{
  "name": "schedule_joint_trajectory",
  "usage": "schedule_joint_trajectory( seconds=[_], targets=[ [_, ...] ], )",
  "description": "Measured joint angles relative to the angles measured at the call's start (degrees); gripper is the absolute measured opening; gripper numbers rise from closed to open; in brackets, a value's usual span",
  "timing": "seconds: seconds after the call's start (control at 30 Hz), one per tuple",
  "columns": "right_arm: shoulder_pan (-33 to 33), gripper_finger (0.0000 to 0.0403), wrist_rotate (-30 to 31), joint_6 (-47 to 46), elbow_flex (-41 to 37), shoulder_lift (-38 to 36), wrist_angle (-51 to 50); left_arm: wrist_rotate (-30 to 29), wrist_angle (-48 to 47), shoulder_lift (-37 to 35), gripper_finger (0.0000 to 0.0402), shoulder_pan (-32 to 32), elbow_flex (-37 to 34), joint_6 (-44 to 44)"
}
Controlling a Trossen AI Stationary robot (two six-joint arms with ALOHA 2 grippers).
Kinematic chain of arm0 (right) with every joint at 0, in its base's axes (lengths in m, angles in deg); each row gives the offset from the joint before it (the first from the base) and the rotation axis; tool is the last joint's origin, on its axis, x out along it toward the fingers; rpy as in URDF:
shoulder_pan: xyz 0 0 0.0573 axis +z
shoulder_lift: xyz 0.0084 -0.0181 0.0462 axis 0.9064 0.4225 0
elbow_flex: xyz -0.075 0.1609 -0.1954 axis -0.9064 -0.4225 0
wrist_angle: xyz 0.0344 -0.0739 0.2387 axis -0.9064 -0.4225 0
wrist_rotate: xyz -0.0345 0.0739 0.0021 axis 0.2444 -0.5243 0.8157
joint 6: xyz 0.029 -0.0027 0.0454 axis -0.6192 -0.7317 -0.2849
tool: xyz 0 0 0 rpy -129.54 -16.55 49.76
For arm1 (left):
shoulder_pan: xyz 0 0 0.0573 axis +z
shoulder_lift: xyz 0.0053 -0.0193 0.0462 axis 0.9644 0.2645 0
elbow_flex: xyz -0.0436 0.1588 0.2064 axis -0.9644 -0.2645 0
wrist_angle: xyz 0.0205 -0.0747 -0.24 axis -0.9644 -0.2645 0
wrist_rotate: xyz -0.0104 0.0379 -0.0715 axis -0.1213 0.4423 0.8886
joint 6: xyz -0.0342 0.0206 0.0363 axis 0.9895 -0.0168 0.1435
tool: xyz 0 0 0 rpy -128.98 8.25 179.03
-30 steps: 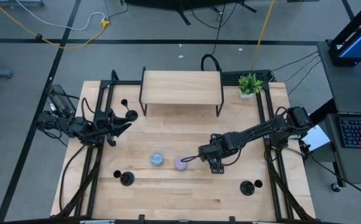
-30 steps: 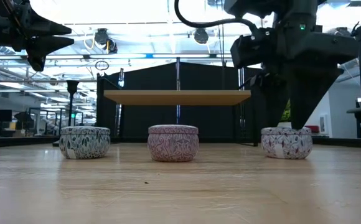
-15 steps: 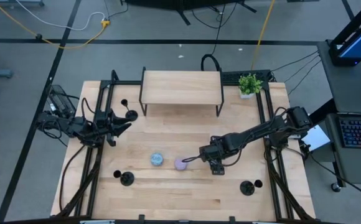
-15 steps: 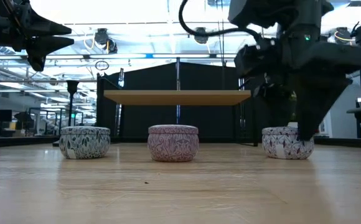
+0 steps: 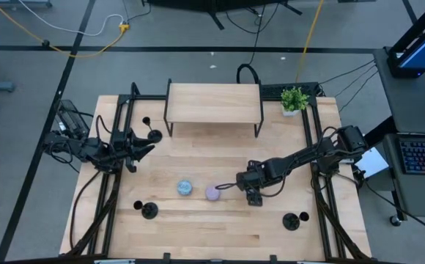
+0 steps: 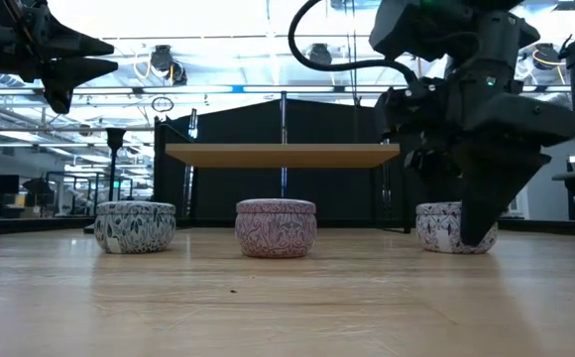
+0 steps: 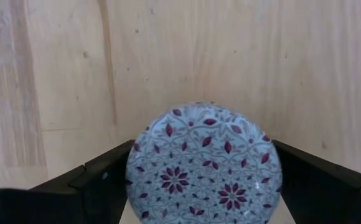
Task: Pick & Place candle stick holders
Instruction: Put the white scented candle on the shelf
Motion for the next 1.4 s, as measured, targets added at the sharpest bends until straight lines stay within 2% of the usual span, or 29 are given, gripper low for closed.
schedule_joint_trajectory(
  seconds=[0.13,0.37,0.63,0.83,1.2,1.4],
  targets=[
    [0.0,0.0336,0.13,0.0,0.0,-0.01,-0.05,0.0,0.01,0.02,0.0129,-0.02,0.0,0.0],
    [0.0,0.0292,0.08,0.02,0.0,-0.02,-0.09,-0.07,0.0,0.02,0.0129,-0.01,0.0,0.0],
    [0.0,0.0303,0.47,0.0,0.0,-0.01,-0.08,-0.02,0.02,0.02,0.0129,-0.01,0.0,0.25],
    [-0.11,0.0294,0.4,-0.91,0.47,-0.02,-0.4,-0.02,0.04,0.02,0.0129,-0.02,0.0,0.52],
    [-3.27,0.0295,0.62,2.34,6.62,-1.57,-5.57,0.22,2.7,0.02,0.0129,0.0,0.0,0.59],
    [-6.08,0.0294,1.7,5.99,11.54,-2.18,-6.53,0.57,2.82,0.02,0.0129,-0.01,0.0,8.87]
  ],
)
